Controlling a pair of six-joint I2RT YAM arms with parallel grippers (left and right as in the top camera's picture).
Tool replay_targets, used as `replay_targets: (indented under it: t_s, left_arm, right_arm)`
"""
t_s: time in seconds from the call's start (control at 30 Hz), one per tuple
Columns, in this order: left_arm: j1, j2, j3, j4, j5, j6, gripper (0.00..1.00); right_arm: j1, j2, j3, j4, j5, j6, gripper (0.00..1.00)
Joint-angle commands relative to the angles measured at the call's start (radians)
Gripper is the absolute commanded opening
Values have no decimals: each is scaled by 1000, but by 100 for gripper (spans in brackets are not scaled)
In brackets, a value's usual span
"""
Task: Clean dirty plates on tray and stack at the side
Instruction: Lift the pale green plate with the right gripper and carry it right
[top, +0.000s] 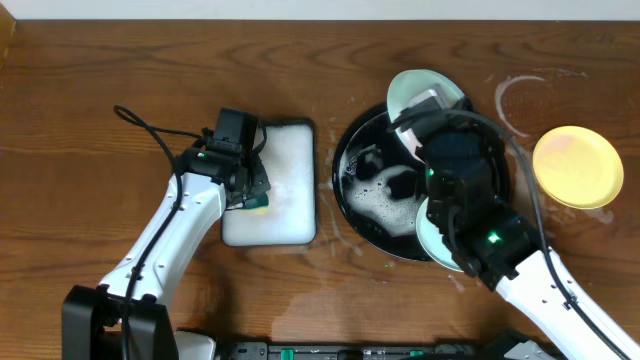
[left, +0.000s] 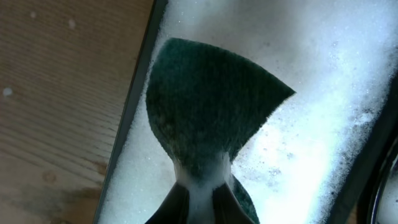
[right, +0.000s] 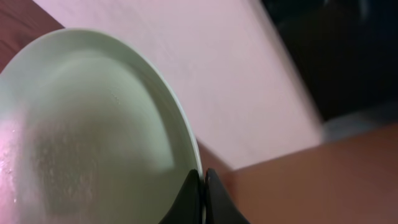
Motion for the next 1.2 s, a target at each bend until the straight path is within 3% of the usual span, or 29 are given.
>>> replay_targets:
  t_s: [0.0,0.2,0.6,1.03,1.17]
  left_arm:
    - [4,2,-4,-4,15,17,8]
    - [4,2,-4,-12,15,17,8]
    - [4,2,-4,-16,14,17,8]
    - [4,2,-4,-18,14,17,8]
    - [4,2,-4,-20,14,17,8]
  right_arm:
    - [47,-10,23,52,44,-303,1]
    - [97,-10,23,121,44,-490,1]
    - [101,-10,22,128,44,-485,1]
    - [-19,-10,20,64,36,-231,1]
    - [-144,-3,14,-63,-171,60,1]
